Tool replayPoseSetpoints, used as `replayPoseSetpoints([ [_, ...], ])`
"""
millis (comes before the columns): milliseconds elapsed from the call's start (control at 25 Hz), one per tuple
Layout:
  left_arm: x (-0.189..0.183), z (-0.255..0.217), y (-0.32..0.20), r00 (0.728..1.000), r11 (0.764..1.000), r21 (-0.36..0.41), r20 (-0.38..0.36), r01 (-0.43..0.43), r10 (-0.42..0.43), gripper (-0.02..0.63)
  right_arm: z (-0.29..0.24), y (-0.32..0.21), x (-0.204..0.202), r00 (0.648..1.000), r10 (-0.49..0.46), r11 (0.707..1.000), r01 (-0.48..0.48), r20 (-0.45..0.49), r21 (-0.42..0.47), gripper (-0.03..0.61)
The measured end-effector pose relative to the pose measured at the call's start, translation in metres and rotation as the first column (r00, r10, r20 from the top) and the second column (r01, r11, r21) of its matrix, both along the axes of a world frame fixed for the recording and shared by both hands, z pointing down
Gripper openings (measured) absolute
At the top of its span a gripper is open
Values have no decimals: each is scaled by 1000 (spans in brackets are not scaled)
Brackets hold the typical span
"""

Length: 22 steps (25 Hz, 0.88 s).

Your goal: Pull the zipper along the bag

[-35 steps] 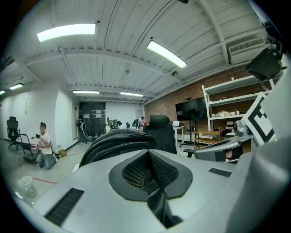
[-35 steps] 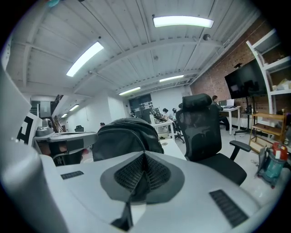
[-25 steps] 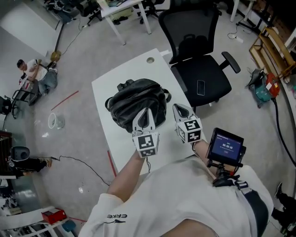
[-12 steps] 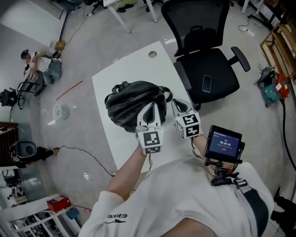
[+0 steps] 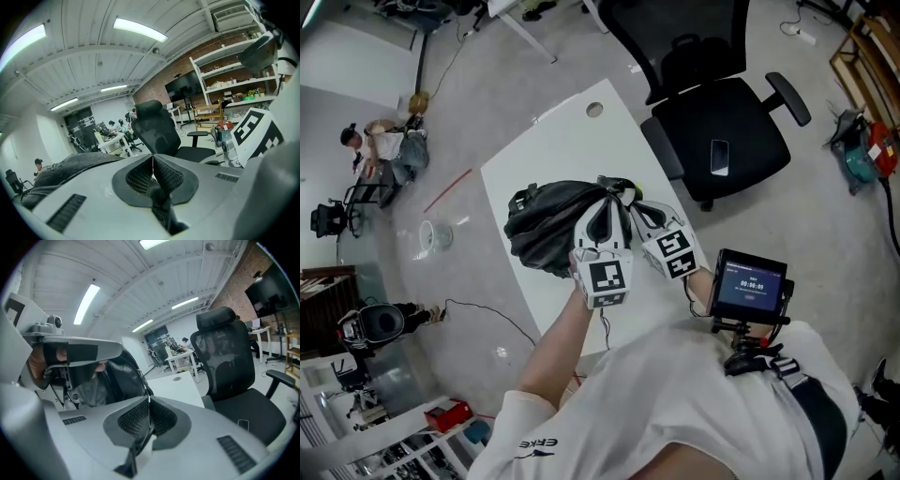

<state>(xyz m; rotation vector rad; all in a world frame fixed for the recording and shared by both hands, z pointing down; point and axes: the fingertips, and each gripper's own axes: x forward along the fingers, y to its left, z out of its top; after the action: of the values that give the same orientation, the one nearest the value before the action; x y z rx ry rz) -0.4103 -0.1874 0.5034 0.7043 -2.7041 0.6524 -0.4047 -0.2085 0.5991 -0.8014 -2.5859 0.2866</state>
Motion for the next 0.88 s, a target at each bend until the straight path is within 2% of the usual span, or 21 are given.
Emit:
replayPoseSetpoints([
  [80, 1, 3, -1, 1000, 1000, -4, -12, 7, -7, 5, 0, 2, -3, 999, -23, 1000, 23, 23, 9, 5],
  [200, -2, 10, 3, 999, 1000, -5, -38, 21, -21, 5, 2, 6, -15, 996, -55, 994, 49, 66, 99, 6],
  [320, -8, 18, 9, 997, 999, 2, -62, 35, -35, 5, 10, 16, -31, 984, -122, 970, 91, 131, 224, 6],
  [440, -6, 22, 8, 996, 999, 6, -72, 47, -47, 5, 16, 20, -35, 970, -178, 944, 120, 167, 308, 8],
  [520, -5, 22, 7, 996, 998, 10, -73, 54, -53, 5, 19, 21, -36, 965, -199, 934, 135, 172, 330, 17],
  [600, -3, 22, 6, 996, 998, 15, -75, 59, -58, 5, 21, 23, -36, 960, -217, 931, 148, 177, 334, 54],
  [880, 3, 19, 5, 994, 997, 39, -89, 73, -70, 5, 12, 28, -35, 928, -296, 914, 205, 227, 350, 64],
])
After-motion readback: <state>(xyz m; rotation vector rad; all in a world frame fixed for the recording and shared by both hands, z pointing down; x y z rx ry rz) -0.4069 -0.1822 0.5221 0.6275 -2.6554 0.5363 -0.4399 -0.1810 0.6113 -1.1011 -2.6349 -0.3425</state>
